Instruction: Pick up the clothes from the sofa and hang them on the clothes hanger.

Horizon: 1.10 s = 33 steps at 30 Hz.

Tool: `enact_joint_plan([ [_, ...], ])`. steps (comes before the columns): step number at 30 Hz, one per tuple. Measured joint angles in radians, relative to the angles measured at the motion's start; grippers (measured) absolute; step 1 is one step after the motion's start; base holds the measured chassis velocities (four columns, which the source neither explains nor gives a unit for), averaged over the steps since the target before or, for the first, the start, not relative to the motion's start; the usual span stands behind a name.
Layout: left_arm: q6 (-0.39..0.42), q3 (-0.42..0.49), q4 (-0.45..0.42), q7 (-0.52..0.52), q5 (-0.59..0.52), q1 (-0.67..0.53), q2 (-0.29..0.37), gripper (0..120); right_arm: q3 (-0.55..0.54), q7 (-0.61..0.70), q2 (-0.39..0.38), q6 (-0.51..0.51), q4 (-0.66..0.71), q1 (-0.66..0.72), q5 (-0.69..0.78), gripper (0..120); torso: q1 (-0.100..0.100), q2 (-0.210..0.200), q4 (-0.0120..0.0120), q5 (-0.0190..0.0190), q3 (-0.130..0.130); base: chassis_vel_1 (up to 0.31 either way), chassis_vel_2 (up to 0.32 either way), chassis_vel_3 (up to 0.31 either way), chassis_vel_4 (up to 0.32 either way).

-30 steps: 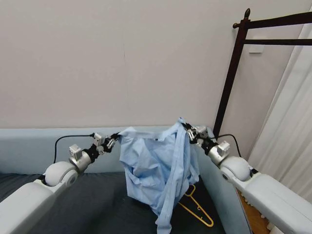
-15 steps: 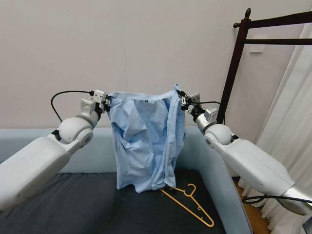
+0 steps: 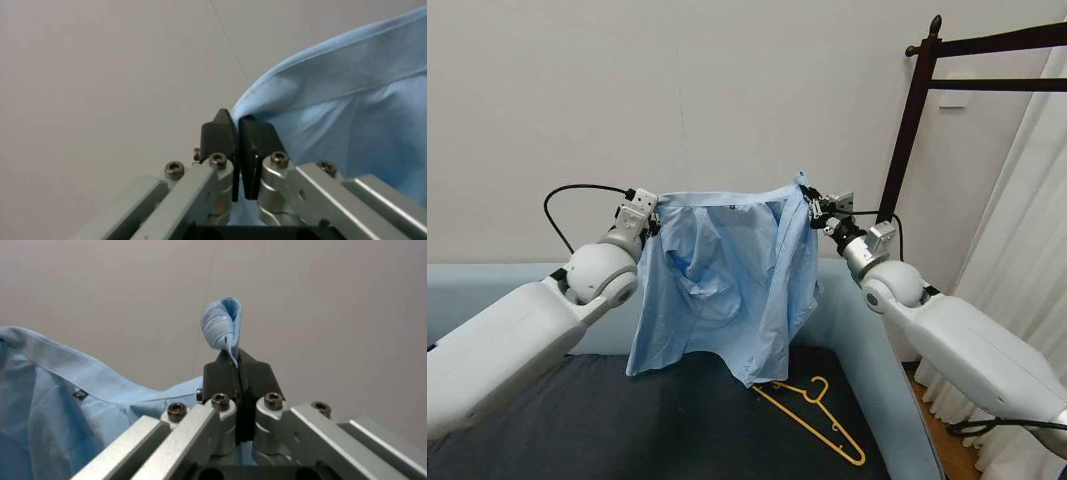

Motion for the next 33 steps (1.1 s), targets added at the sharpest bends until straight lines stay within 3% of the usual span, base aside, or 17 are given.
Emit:
enact_joint_plan([
  [1, 0.0, 0.0, 0.0, 0.0, 0.0, 0.0, 0.0, 0, 0.0, 0.0, 0.0, 0.0, 0.0, 0.0, 0.0, 0, 0.0, 0.0, 0.0, 0.0, 0.0, 0.0, 0.0, 0.0, 0.0],
  [6, 0.007, -0.215, -0.195, -0.019, -0.077, 0.194, 0.141, 0, 0.05, 0.061, -0.076, -0.068, 0.23, -0.058, 0.074, 0, 0.0, 0.0, 0.0007, -0.0008, 0.0, 0.0, 0.0, 0.0, 0.0],
  [10, 0.011, -0.282, -0.274, -0.039, -0.147, 0.23, 0.194, 0, 0.088, 0.085, -0.104, -0.105, 0.308, -0.072, 0.119, 0, 0.0, 0.0, 0.0004, -0.0002, 0.0, 0.0, 0.0, 0.0, 0.0],
  [14, 0.027, -0.281, -0.289, -0.051, -0.189, 0.189, 0.199, 0, 0.098, 0.109, -0.11, -0.131, 0.341, -0.063, 0.155, 0, 0.0, 0.0, -0.0001, 0.0002, 0.0, 0.0, 0.0, 0.0, 0.0],
  [19, 0.044, -0.256, -0.256, -0.065, -0.202, 0.17, 0.171, 0, 0.093, 0.128, -0.096, -0.146, 0.338, -0.058, 0.175, 0, 0.0, 0.0, 0.0001, 0.0, 0.0, 0.0, 0.0, 0.0, 0.0],
  [22, 0.039, -0.213, -0.153, -0.076, -0.14, 0.203, 0.095, 0, 0.079, 0.118, -0.063, -0.123, 0.268, -0.1, 0.125, 0, 0.0, 0.0, 0.0003, -0.0002, 0.0, 0.0, 0.0, 0.0, 0.0],
  [33, 0.018, -0.149, -0.035, -0.071, 0.028, 0.288, -0.067, 0, 0.091, 0.076, 0.003, -0.069, 0.193, -0.291, 0.031, 0, 0.0, 0.0, 0.0001, 0.0001, 0.0, 0.0, 0.0, 0.0, 0.0],
])
